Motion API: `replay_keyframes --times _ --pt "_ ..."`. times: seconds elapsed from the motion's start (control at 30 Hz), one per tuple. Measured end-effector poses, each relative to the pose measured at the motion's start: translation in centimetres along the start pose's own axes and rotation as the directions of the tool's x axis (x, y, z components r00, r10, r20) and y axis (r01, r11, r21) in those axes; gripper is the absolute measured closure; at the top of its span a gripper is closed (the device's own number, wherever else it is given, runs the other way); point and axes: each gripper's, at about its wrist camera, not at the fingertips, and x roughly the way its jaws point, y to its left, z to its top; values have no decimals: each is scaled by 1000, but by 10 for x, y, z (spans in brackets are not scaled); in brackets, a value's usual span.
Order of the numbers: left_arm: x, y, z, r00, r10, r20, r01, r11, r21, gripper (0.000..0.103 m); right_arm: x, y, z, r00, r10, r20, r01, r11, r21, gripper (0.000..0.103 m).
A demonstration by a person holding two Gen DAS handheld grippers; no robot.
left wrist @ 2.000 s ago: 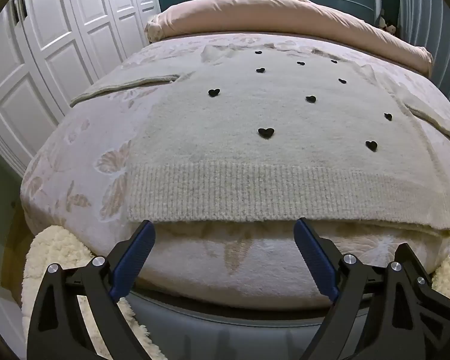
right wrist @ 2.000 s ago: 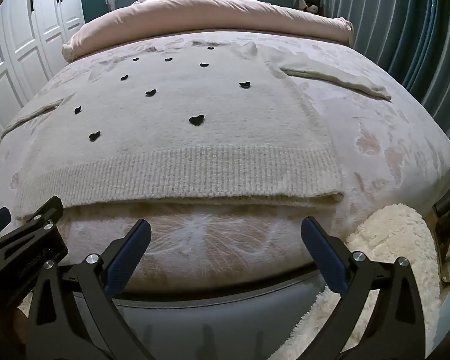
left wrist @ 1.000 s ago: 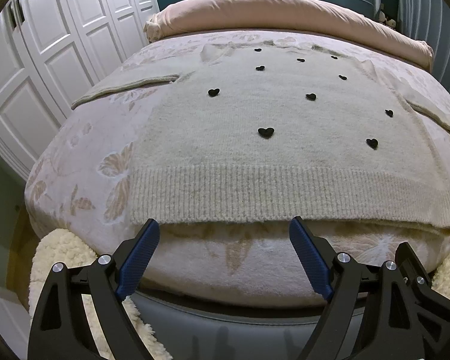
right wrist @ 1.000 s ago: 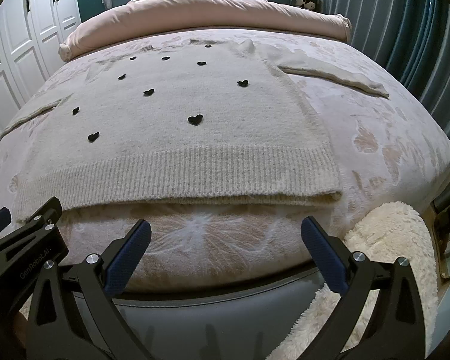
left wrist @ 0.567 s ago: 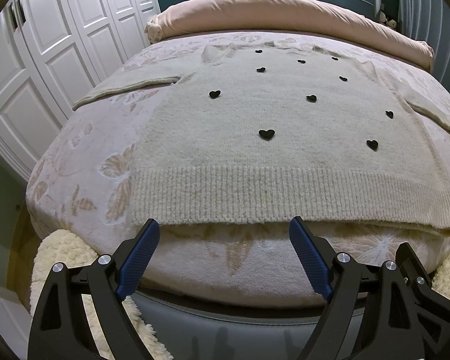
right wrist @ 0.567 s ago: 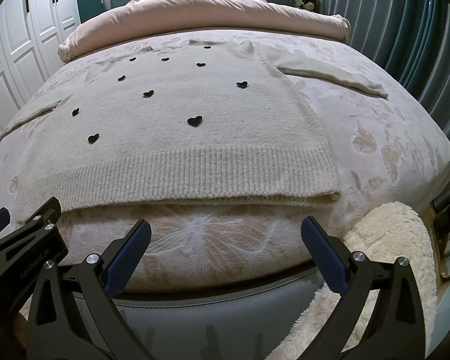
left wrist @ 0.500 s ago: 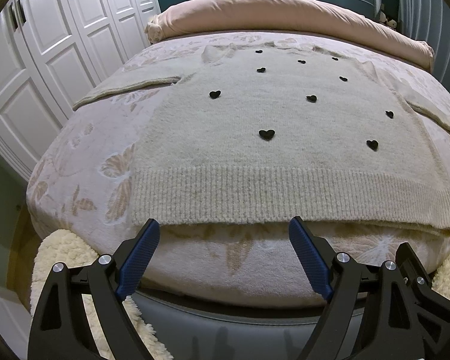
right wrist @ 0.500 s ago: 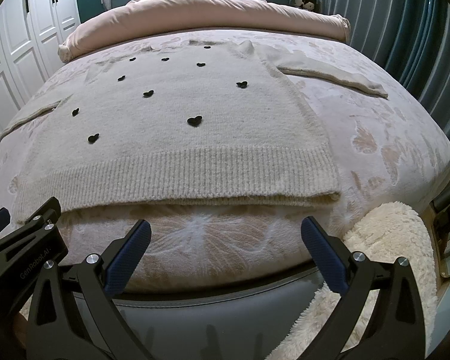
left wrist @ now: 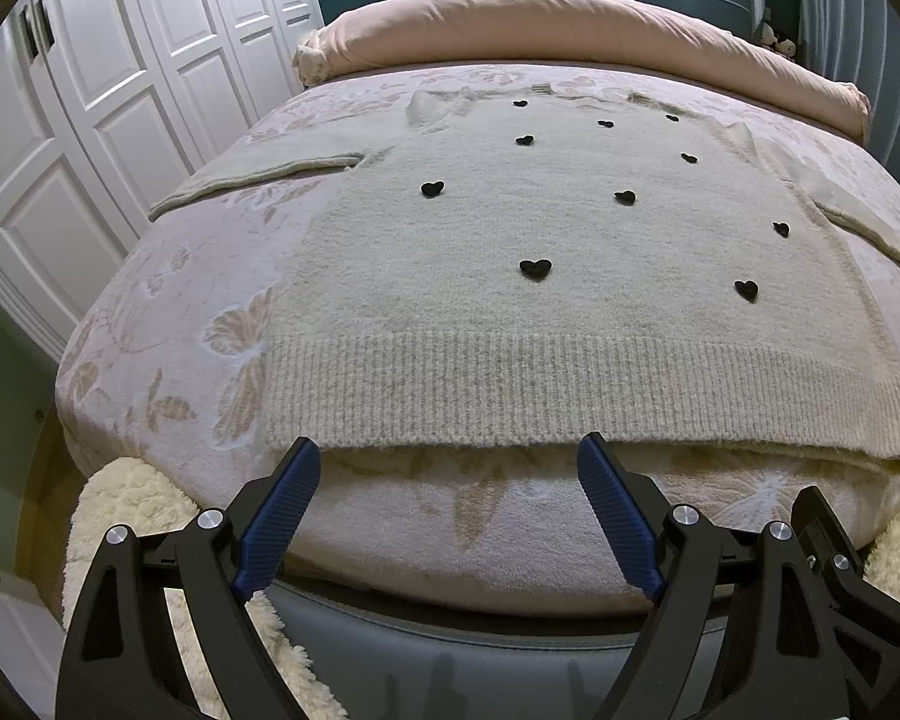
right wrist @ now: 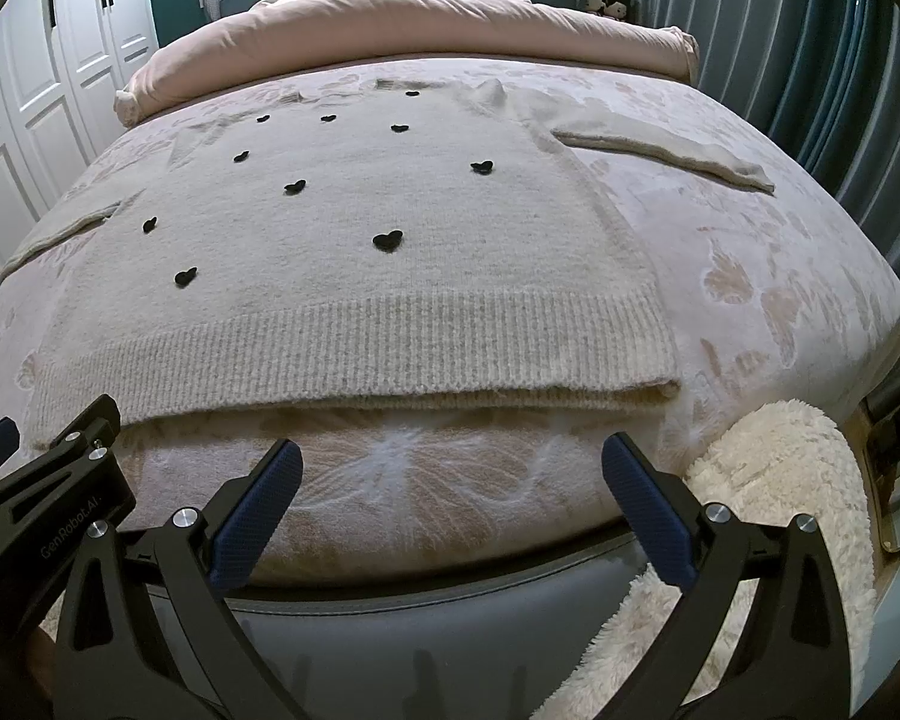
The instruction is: Fold small clothes
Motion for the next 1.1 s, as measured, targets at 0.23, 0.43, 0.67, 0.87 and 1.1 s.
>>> replay_keyframes --times 0.23,0.43,0.67,0.87,1.1 --pt "-1 4 1 1000 2 1 -2 1000 -1 20 0 0 0 1000 2 -1 -2 1000 2 5" --pt "-1 3 0 1000 2 1 -2 1000 1 20 -1 0 0 1000 1 -1 -1 1000 2 5" --pt "0 3 0 1000 1 1 -1 1000 1 20 -1 -1 -1 1000 2 -2 -2 1000 2 5" --pt "-1 7 -1 1000 1 -2 -1 1000 0 20 -1 -2 -1 1000 2 -7 -2 1000 3 5" --pt "1 9 -3 1000 1 -6 -1 1000 0 20 3 -4 -3 1000 3 -14 -3 1000 6 5"
